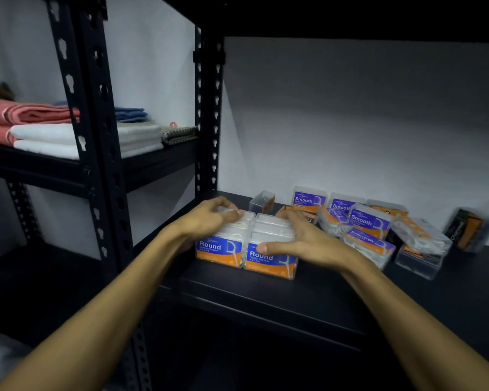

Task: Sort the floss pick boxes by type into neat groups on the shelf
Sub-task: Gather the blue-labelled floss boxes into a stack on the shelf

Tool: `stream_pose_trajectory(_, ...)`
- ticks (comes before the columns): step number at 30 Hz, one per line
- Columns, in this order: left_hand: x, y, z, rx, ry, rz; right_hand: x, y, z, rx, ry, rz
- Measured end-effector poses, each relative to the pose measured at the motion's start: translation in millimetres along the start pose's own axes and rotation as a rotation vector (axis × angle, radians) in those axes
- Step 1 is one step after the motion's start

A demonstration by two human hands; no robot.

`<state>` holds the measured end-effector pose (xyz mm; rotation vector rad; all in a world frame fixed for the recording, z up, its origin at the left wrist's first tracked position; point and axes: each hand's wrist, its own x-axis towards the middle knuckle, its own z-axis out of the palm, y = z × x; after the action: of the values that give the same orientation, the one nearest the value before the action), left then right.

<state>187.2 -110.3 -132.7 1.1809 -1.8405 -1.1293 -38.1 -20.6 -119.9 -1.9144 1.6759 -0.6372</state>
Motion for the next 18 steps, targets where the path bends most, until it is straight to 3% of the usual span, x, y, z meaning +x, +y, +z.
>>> stream_pose_trajectory(10,-4.4,9.3,-0.8,0.073,-0.038,-0.013,-2.2,-12.0,-8.5,-0.097,0.012,0.036)
stream_pose_trajectory(18,-4.8,13.0,-2.3,0.359,0.009,0.056,-9.8,-16.9,-9.2,-0.114,-0.011,0.060)
